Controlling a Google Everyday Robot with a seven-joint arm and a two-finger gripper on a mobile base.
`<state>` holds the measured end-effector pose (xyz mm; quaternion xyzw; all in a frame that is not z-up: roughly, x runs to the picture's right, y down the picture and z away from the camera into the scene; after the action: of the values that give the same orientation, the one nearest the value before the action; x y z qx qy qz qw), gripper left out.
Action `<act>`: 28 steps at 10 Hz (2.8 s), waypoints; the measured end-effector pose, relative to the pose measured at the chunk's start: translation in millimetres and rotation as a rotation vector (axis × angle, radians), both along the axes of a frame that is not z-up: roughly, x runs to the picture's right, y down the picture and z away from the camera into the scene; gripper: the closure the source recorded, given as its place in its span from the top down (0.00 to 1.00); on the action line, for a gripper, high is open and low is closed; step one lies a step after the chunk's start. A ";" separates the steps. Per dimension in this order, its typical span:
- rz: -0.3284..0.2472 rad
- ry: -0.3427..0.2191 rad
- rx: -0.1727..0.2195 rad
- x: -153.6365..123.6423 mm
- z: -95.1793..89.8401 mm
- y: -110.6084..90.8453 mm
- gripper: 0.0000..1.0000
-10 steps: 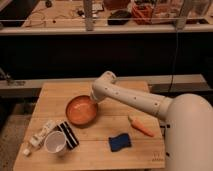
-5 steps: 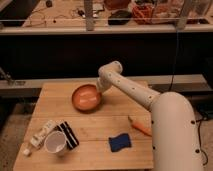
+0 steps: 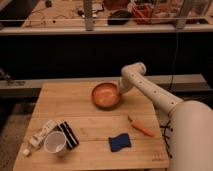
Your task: Drag the ceramic bowl in a circle
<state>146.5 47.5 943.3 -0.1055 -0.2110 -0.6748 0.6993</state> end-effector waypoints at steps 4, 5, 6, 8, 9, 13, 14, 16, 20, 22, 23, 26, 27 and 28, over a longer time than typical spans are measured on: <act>0.025 0.055 -0.008 4.4 -56.2 64.3 0.00; 0.021 0.065 -0.004 4.6 -74.5 80.8 0.00; 0.010 0.066 0.003 4.3 -91.2 94.4 0.00; -0.035 0.049 0.019 -3.6 -118.1 116.7 0.00; -0.063 0.028 0.029 -14.3 -124.0 122.3 0.00; -0.205 -0.129 0.060 -106.9 -104.2 111.2 0.00; -0.256 -0.185 0.075 -140.3 -93.3 101.0 0.00; -0.341 -0.256 0.118 -179.9 -76.4 72.1 0.00; -0.340 -0.233 0.146 -190.3 -36.5 16.3 0.00; -0.302 -0.195 0.146 -165.6 -9.7 -13.0 0.00; -0.267 -0.153 0.142 -138.1 3.5 -24.9 0.00; -0.164 -0.053 0.127 -62.5 16.8 -34.7 0.00; -0.125 -0.015 0.118 -36.2 16.6 -31.6 0.00; -0.088 0.022 0.113 -11.7 12.2 -25.8 0.00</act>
<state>134.7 21.7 955.6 -0.0824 -0.1601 -0.7145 0.6761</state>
